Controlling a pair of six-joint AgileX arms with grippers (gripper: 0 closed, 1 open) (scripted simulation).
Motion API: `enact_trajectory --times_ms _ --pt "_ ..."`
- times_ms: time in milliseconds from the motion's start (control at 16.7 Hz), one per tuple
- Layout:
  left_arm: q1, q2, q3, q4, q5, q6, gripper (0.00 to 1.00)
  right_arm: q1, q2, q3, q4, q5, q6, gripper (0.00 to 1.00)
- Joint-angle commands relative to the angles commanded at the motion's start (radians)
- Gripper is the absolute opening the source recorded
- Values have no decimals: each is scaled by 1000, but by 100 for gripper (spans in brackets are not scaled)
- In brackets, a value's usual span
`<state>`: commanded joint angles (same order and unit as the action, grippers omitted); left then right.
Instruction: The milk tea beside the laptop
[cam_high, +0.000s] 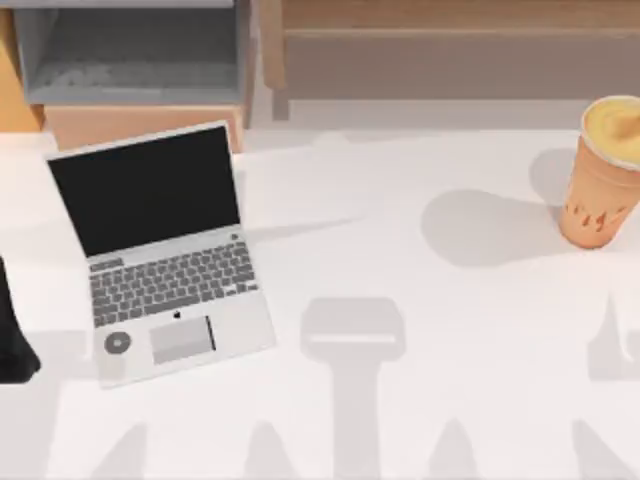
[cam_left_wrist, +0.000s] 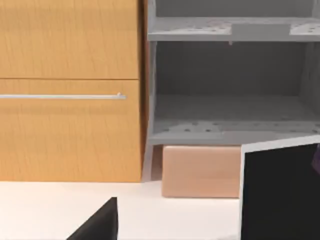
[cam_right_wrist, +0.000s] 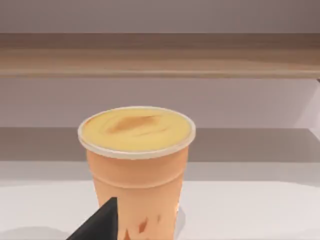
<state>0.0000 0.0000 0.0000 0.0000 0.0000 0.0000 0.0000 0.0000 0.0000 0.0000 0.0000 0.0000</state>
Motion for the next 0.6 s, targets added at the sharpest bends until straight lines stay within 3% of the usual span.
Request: enact_trajectory --times_ms 300,600 --pt "0 0 0 0 0 0 100 18 62 15 51 20 6 100" --pt "0 0 0 0 0 0 100 73 368 57 297 81 18 100"
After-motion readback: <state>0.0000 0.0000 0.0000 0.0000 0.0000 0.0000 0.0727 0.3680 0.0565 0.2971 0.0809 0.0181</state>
